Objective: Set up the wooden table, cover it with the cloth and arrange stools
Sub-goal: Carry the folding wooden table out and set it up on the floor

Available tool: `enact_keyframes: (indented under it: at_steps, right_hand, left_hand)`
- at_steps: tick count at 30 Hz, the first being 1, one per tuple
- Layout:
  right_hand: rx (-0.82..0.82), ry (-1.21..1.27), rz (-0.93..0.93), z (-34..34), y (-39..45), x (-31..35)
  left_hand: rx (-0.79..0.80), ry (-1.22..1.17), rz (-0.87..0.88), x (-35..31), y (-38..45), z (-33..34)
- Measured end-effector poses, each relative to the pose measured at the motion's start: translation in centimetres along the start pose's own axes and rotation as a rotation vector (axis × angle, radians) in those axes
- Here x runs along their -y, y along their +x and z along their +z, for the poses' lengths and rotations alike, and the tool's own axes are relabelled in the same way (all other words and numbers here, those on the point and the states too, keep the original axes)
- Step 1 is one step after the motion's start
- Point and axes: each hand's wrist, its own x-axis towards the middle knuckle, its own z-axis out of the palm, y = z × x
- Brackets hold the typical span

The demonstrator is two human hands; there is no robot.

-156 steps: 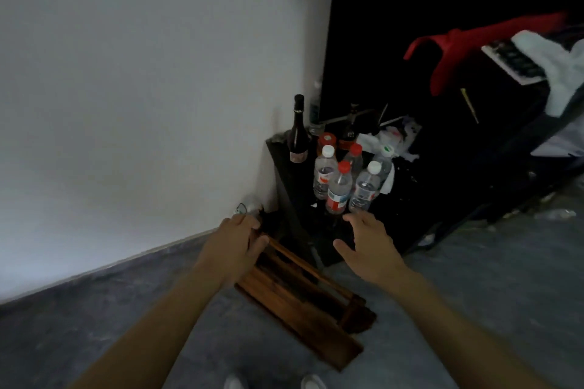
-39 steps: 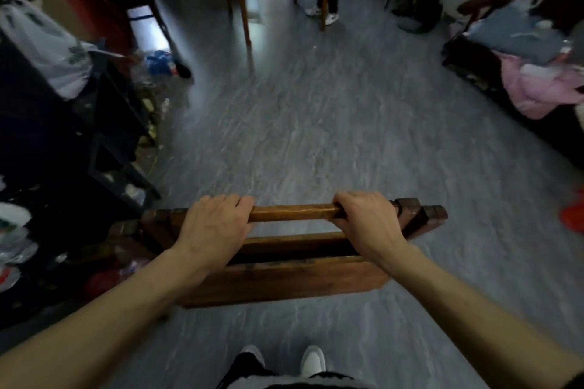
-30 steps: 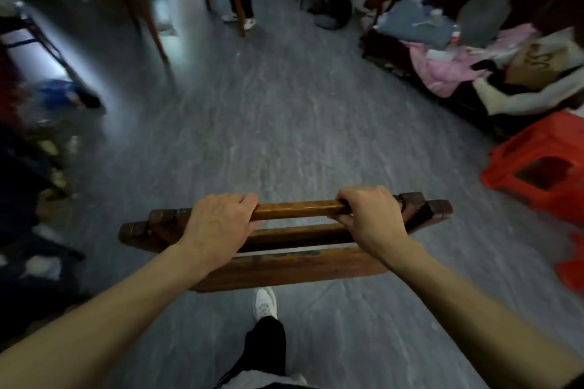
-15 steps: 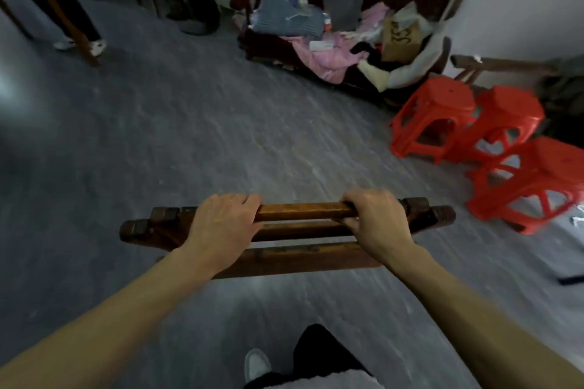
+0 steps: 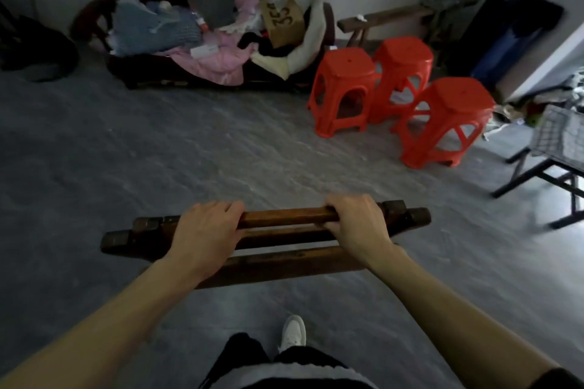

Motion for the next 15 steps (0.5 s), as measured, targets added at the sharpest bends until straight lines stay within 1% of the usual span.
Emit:
enact_keyframes:
  at_steps: [2,9,15]
  right_hand:
    - [0.020,0.004,0.048,-0.5,0.3,-1.4]
    - [0.010,0.009,0.307,-2.6,5.1,-9.6]
    - [0.003,0.001,0.490,-4.3,10.7,-16.6]
  left_hand:
    - [0.040,0.000,0.032,-0.6,2.2,0.4]
    - [0.106,-0.065,0.231,-3.3,16.2,4.2]
    - [0.088,-0.185,0.376,-6.0,29.4,8.2]
